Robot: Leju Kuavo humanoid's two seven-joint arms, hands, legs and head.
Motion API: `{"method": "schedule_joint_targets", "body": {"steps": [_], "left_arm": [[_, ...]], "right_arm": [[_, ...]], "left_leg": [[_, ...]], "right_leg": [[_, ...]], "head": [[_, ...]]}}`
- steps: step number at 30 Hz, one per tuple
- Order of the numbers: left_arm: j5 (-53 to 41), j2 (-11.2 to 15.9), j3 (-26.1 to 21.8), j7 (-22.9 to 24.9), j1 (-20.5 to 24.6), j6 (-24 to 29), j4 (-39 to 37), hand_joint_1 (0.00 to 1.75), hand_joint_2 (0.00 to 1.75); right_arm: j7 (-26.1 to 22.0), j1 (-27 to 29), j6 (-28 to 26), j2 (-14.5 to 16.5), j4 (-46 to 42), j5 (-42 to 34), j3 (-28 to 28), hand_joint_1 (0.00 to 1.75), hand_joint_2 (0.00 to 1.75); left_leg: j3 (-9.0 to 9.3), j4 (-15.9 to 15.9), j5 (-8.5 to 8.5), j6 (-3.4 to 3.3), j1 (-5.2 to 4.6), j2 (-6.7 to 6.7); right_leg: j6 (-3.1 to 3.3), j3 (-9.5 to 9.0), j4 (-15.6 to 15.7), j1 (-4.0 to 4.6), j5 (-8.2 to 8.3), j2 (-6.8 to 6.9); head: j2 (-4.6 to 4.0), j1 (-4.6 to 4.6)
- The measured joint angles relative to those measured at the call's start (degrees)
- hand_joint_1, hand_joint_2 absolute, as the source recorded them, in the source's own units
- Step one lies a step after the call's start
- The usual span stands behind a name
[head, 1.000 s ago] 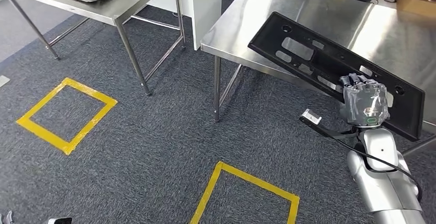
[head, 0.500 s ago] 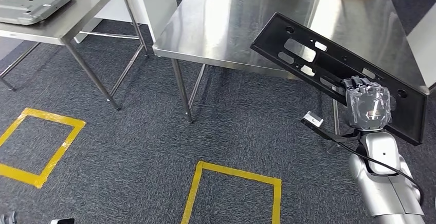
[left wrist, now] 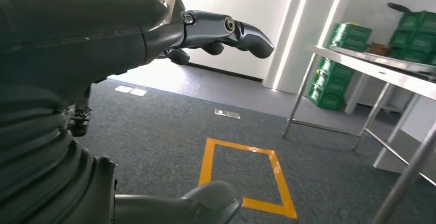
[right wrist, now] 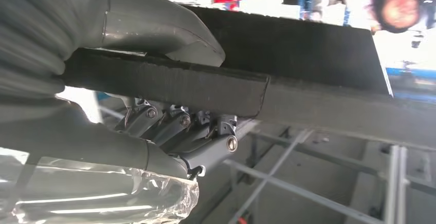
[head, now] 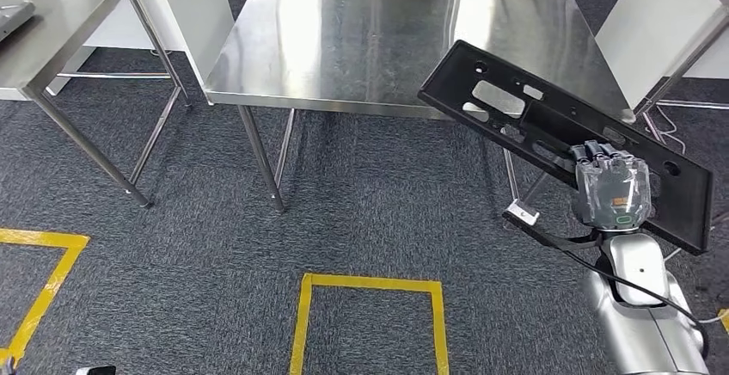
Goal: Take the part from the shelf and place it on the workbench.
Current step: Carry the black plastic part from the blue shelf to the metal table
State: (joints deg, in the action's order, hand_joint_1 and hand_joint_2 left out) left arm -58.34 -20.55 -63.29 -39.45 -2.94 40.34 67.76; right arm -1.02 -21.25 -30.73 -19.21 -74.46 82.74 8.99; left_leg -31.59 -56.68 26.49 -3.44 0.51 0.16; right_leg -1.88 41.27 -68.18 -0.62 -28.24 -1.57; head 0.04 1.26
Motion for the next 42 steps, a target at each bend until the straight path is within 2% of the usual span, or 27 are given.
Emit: {"method": "schedule_joint_targets", "body": {"steps": [2, 3, 5, 6, 7, 8, 11, 13, 16, 17, 18, 19, 21, 23, 26, 28, 29, 31, 32, 33, 34, 36, 37, 38, 39, 40, 42], "left_arm": [[0.2, 0.0, 0.0, 0.0, -0.1, 0.0, 0.0, 0.0, 1.75], [0.4, 0.0, 0.0, 0.0, -0.1, 0.0, 0.0, 0.0, 1.75], [0.2, 0.0, -0.1, 0.0, 0.1, 0.0, 0.0, 0.0, 1.75], [0.0, 0.0, -0.4, 0.0, 0.3, 0.0, 0.0, 0.0, 1.75], [-0.4, 0.0, -0.7, 0.0, 0.6, 0.0, 0.0, 0.0, 1.75], [-0.8, 0.0, -1.2, 0.0, 0.8, 0.0, 0.0, 0.0, 1.75], [-1.6, 0.0, -2.3, 0.0, 1.4, 0.0, 0.0, 0.0, 1.75], [-1.7, 0.0, -2.8, 0.0, 1.7, 0.0, 0.0, 0.0, 1.75], [-1.6, 0.0, -3.3, 0.0, 1.8, 0.0, 0.0, 0.0, 1.75], [-1.6, 0.0, -3.4, 0.0, 1.8, 0.0, 0.0, 0.0, 1.75], [-1.6, 0.0, -3.5, 0.0, 1.8, 0.0, 0.0, 0.0, 1.75], [-1.5, 0.0, -3.5, 0.0, 1.8, 0.0, 0.0, 0.0, 1.75], [-1.2, 0.0, -3.6, 0.0, 1.8, 0.0, 0.0, 0.0, 1.75], [-1.0, 0.0, -3.7, 0.0, 1.8, 0.0, 0.0, 0.0, 1.75], [-0.9, 0.1, -3.8, 0.0, 2.0, 0.0, 0.0, 0.0, 1.75], [-0.8, 0.0, -3.8, 0.0, 2.1, 0.0, 0.0, 0.0, 1.75], [-0.8, 0.0, -3.8, 0.0, 2.1, 0.0, 0.0, 0.0, 1.75], [-0.7, 0.0, -3.9, 0.0, 2.1, 0.0, -0.1, 0.0, 1.75], [-0.7, 0.0, -3.9, 0.0, 2.1, 0.0, -0.1, 0.0, 1.75], [-0.7, 0.0, -3.9, 0.0, 2.1, 0.0, -0.2, 0.0, 1.75], [-0.7, -0.1, -3.9, 0.0, 2.1, 0.0, -0.3, 0.0, 1.75], [-0.6, -0.1, -4.0, 0.0, 2.0, 0.0, -0.5, 0.0, 1.75], [-0.6, -0.1, -4.0, 0.0, 2.0, 0.0, -0.5, 0.0, 1.75], [-0.5, -0.1, -4.0, 0.0, 2.1, 0.0, -0.5, 0.0, 1.75], [-0.5, -0.1, -4.1, 0.0, 2.1, 0.0, -0.5, 0.0, 1.75], [-0.4, -0.1, -4.1, 0.0, 2.1, 0.0, -0.5, 0.0, 1.75], [-0.4, -0.1, -4.2, 0.0, 2.2, 0.0, -0.5, 0.0, 1.75]], "right_arm": [[-0.1, 0.2, 0.0, 0.3, 0.0, 0.2, 0.0, 1.75, 1.75], [-0.1, 0.3, 0.0, 0.5, 0.0, 0.4, 0.0, 1.75, 1.75], [-0.2, 0.1, 0.4, 0.7, 0.0, 1.0, 0.0, 1.75, 1.75], [-0.3, -0.1, 0.8, 0.8, 0.0, 1.4, 0.0, 1.75, 1.75], [-0.3, -0.4, 1.2, 0.9, 0.0, 1.9, 0.0, 1.75, 1.75], [-0.3, -0.7, 1.6, 1.0, 0.1, 2.4, 0.1, 1.75, 1.75], [-0.3, -1.8, 2.6, 1.4, 0.4, 3.7, 0.2, 1.75, 1.75], [-0.3, -3.0, 3.3, 1.8, 0.8, 4.3, 0.4, 1.75, 1.75], [-0.3, -5.3, 4.3, 3.0, 2.0, 5.0, 1.0, 1.75, 1.75], [-0.3, -5.8, 4.6, 3.4, 2.5, 5.2, 1.2, 1.75, 1.75], [-0.2, -6.2, 4.8, 3.7, 2.9, 5.4, 1.5, 1.75, 1.75], [-0.2, -6.6, 5.0, 4.1, 3.3, 5.7, 1.7, 1.75, 1.75], [-0.1, -7.8, 5.5, 4.9, 4.1, 6.3, 2.2, 1.75, 1.75], [0.2, -9.3, 6.0, 5.8, 5.2, 6.8, 2.7, 1.75, 1.75], [0.4, -11.0, 6.1, 6.5, 6.8, 7.2, 3.2, 1.75, 1.75], [0.4, -11.8, 6.1, 6.8, 7.5, 7.3, 3.6, 1.75, 1.75], [0.4, -12.2, 6.1, 6.9, 7.8, 7.3, 3.7, 1.75, 1.75], [0.5, -12.8, 6.2, 7.1, 8.4, 7.3, 4.0, 1.75, 1.75], [0.5, -12.9, 6.2, 7.2, 8.7, 7.3, 4.0, 1.75, 1.75], [0.5, -12.8, 6.2, 7.2, 9.0, 7.3, 4.1, 1.75, 1.75], [0.5, -12.8, 6.3, 7.3, 9.2, 7.3, 4.2, 1.75, 1.75], [0.5, -12.9, 6.3, 7.4, 9.6, 7.3, 4.3, 1.75, 1.75], [0.5, -13.0, 6.3, 7.5, 9.9, 7.3, 4.4, 1.75, 1.75], [0.5, -13.1, 6.4, 7.6, 10.2, 7.3, 4.4, 1.75, 1.75], [0.5, -13.2, 6.4, 7.6, 10.4, 7.3, 4.5, 1.75, 1.75], [0.4, -13.4, 6.5, 7.7, 10.7, 7.3, 4.6, 1.75, 1.75], [0.5, -14.0, 6.6, 7.9, 11.0, 7.3, 4.7, 1.75, 1.75]], "left_leg": [[-0.1, 0.0, 0.04, 0.04, -0.03, 1.18], [-0.12, 0.0, 0.08, 0.1, -0.01, 1.62], [0.0, -0.1, 0.25, 0.45, 0.11, 2.34], [0.01, -0.2, 0.46, 0.81, 0.02, 2.58], [0.02, -0.3, 0.68, 1.24, -0.08, 2.76], [0.02, -0.3, 0.88, 1.69, -0.19, 2.88], [0.19, -0.5, 1.23, 2.82, 0.07, 3.01], [-1.1, -3.4, 2.73, 3.41, 0.42, 1.96], [-7.92, -15.0, 7.02, 3.82, 0.59, 0.18], [-9.98, -17.6, 7.22, 3.8, 0.59, 0.03], [-11.02, -18.1, 6.18, 3.69, 0.59, -0.03], [-10.89, -16.1, 3.99, 3.46, 0.58, -0.07], [-8.25, -8.1, -1.43, 2.66, 0.43, -0.32], [-6.04, -2.5, -3.82, 1.98, 0.07, -0.45], [-5.06, -1.0, -3.22, 1.14, -0.28, -0.25], [-3.73, -0.3, -2.97, 0.49, -0.18, -0.25], [-3.15, -0.1, -2.82, 0.25, -0.09, -0.27], [-2.49, -0.1, -2.19, -0.01, -0.11, -0.31], [-2.12, -0.1, -1.79, 0.02, -0.1, -0.35], [-1.64, -0.1, -1.34, 0.15, -0.07, -0.4], [-1.03, -0.1, -0.85, 0.35, 0.0, -0.43], [0.32, -0.1, 0.32, 0.98, 0.13, -0.44], [0.88, -0.2, 0.88, 1.38, 0.13, -0.42], [1.15, -0.2, 1.37, 1.79, 0.05, -0.36], [1.28, -0.3, 1.7, 2.18, -0.06, -0.26], [1.43, -0.4, 1.88, 2.45, -0.09, -0.15], [0.86, -1.7, 1.92, 2.84, 0.09, 0.01]], "right_leg": [[-0.46, 2.2, -5.4, -0.36, -1.89, 0.76], [-0.96, 1.69, -5.2, -0.6, -1.64, 0.98], [-2.1, -2.76, 2.0, -1.2, 0.79, 1.64], [-2.37, -5.3, 6.2, -1.29, 1.84, 2.07], [-2.27, -7.05, 9.2, -1.25, 2.51, 2.34], [-1.89, -7.96, 10.8, -1.12, 2.72, 2.49], [-0.3, -8.08, 11.0, -0.9, 2.54, 1.99], [0.61, -8.59, 11.1, -1.26, 2.4, 1.7], [1.58, -9.18, 11.1, -1.02, 1.88, 1.25], [1.8, -9.45, 11.1, -0.83, 1.63, 1.07], [1.96, -9.82, 11.1, -0.67, 1.35, 0.88], [2.03, -10.29, 11.1, -0.54, 1.01, 0.7], [1.89, -11.21, 11.1, -0.37, 0.21, 0.31], [1.36, -11.64, 11.3, -0.06, -0.5, -0.17], [0.34, -12.02, 10.8, 0.17, -0.8, -0.32], [0.06, -11.21, 8.4, 0.17, -1.55, 0.24], [0.02, -9.6, 5.6, 0.06, -2.39, 0.53], [-0.08, -4.8, -1.9, -0.13, -4.5, 0.8], [-0.25, -2.57, -4.5, -0.23, -5.28, 0.82], [-0.57, -1.25, -5.2, -0.36, -5.3, 0.86], [-1.18, -1.02, -3.7, -0.59, -4.16, 0.94], [-2.66, -2.86, 4.0, -1.16, 0.97, 1.57], [-2.78, -3.78, 7.5, -1.14, 3.0, 2.01], [-2.36, -4.54, 9.8, -1.01, 4.47, 2.34], [-1.58, -4.77, 10.6, -0.84, 5.08, 2.55], [-0.62, -4.85, 10.6, -0.6, 4.79, 2.42], [0.34, -5.47, 10.7, -0.89, 4.83, 2.04]], "head": [[0.0, 0.03], [0.0, 0.04], [0.0, 0.05], [0.0, 0.07], [0.0, 0.02], [0.0, -0.02], [0.0, -0.13], [0.0, -0.33], [0.0, -0.61], [0.0, -0.63], [0.0, -0.64], [0.0, -0.65], [0.0, -0.66], [0.0, -0.65], [0.0, -0.74], [0.0, -0.72], [0.0, -0.71], [0.0, -0.65], [0.0, -0.67], [0.0, -0.66], [0.0, -0.67], [0.0, -0.62], [0.0, -0.6], [0.0, -0.61], [0.0, -0.68], [0.0, -0.76], [0.0, -0.9]]}}
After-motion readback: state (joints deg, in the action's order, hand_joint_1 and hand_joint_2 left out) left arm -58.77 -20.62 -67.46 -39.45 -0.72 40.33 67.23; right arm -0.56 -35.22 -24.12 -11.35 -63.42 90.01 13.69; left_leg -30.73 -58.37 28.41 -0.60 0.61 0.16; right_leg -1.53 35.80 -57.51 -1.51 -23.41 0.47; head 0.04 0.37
